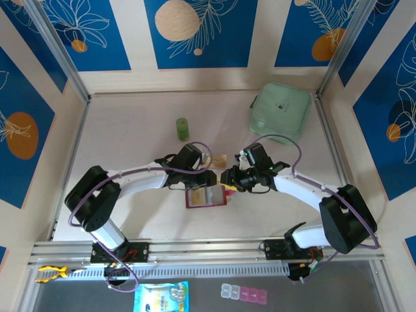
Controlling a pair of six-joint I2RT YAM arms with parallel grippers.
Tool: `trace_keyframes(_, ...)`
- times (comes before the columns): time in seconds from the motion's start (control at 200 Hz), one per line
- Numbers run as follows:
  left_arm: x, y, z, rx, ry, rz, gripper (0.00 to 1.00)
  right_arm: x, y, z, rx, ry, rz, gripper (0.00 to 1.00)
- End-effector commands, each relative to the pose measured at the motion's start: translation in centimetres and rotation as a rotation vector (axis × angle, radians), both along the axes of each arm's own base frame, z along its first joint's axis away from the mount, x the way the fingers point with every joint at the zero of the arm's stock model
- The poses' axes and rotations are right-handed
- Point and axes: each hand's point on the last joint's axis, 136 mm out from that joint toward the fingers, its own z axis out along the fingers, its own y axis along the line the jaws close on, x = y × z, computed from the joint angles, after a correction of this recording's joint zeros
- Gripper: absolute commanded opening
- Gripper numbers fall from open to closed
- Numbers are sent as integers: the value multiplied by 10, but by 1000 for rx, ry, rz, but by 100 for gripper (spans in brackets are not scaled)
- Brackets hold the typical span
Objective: Take the credit cards out of the card holder
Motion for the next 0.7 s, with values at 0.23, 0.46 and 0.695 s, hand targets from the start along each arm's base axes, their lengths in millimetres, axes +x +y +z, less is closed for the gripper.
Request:
trace_keyframes(0.23,0,-30,-12,-9,50,-47,55,-2,-13,0,3,21,0,40)
trace_keyframes(0.46,0,-36,-24,-1,81,-64,56,-1,-14,-4,11,35,-9,41)
trace_keyframes(0.695,2,-39,-16,-24,58,-77,56,-3,-13,-4,20,49,-12,41)
